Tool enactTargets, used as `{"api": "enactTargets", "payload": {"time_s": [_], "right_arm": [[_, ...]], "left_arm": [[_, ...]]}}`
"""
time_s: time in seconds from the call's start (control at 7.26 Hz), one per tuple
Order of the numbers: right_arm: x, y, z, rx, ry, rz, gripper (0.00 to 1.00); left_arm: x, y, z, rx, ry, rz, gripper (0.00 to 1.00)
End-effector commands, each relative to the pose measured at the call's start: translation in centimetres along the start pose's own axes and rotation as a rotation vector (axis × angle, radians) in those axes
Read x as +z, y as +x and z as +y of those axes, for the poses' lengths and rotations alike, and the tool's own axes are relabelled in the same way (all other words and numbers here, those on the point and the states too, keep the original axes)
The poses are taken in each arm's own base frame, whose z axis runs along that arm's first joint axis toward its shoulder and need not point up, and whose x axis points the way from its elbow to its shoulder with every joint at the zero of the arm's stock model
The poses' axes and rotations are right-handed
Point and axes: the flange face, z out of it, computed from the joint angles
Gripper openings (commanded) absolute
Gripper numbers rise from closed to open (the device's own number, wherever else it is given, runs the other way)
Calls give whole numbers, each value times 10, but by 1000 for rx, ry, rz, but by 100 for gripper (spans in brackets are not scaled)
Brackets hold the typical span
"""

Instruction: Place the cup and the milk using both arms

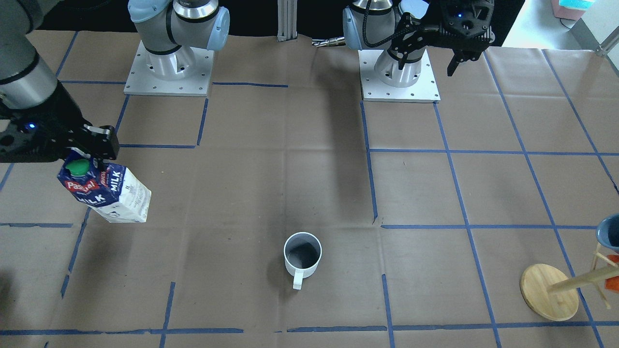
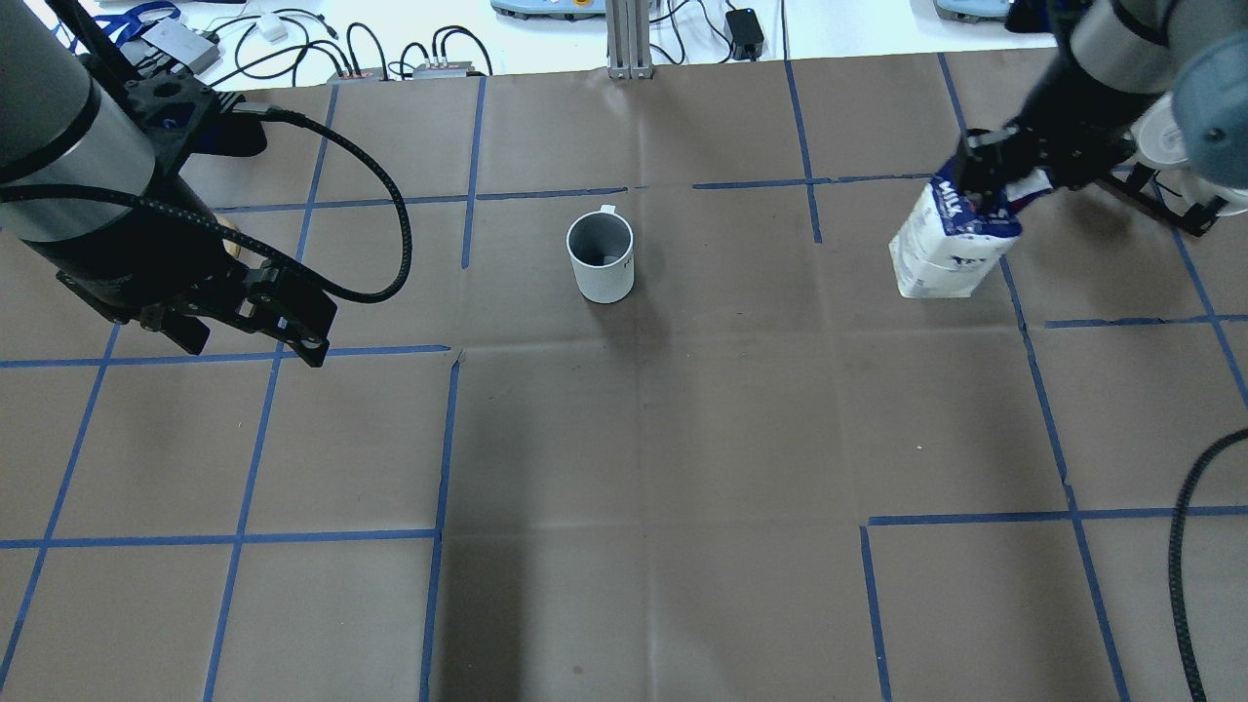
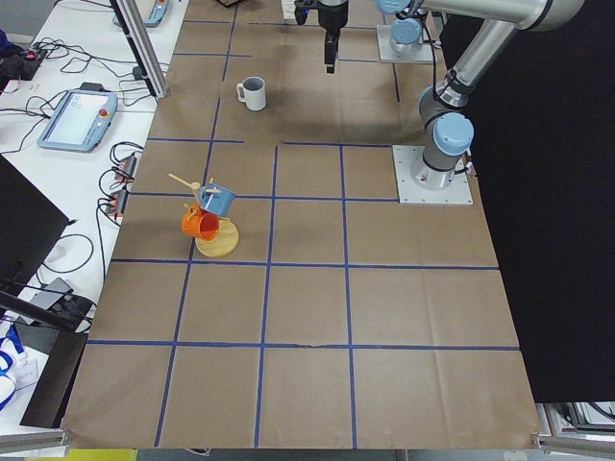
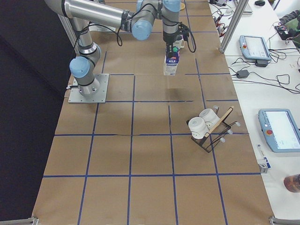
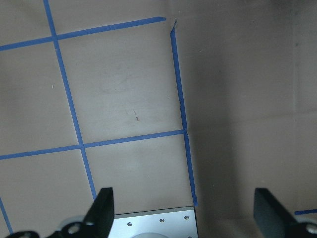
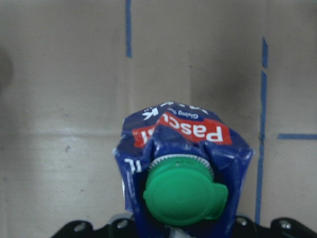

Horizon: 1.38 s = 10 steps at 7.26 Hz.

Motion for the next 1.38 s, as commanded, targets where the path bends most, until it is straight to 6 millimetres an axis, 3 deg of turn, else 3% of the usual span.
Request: {"api": "enactTargets", "payload": {"time_s": [0.0,0.14,0.28,0.41,0.55,0.69,1.24], "right_arm": [[9,-128,-76,29,-3,-10,35],[30,-185,-94,16,-11,-14,36],[53,-232,-100,7,-20,-12,35],[75,-267,-98,47,-32,-19,35],[110,-284,-96,56,-58,-13,35],[121,-284,-98,53,-72,-3,35],[129,-272,-98,38,-89,6,35]], "left_arm": [[0,1,0,-1,3,8,100],[2,1,-2,2,-2,11,100],[1,1,-1,2,-2,8,100],[0,0,-1,0,1,6,100],[0,0,-2,-6,8,3,100],[-1,0,-2,-3,11,-1,100],[1,-2,-1,-3,-3,8,100]]}}
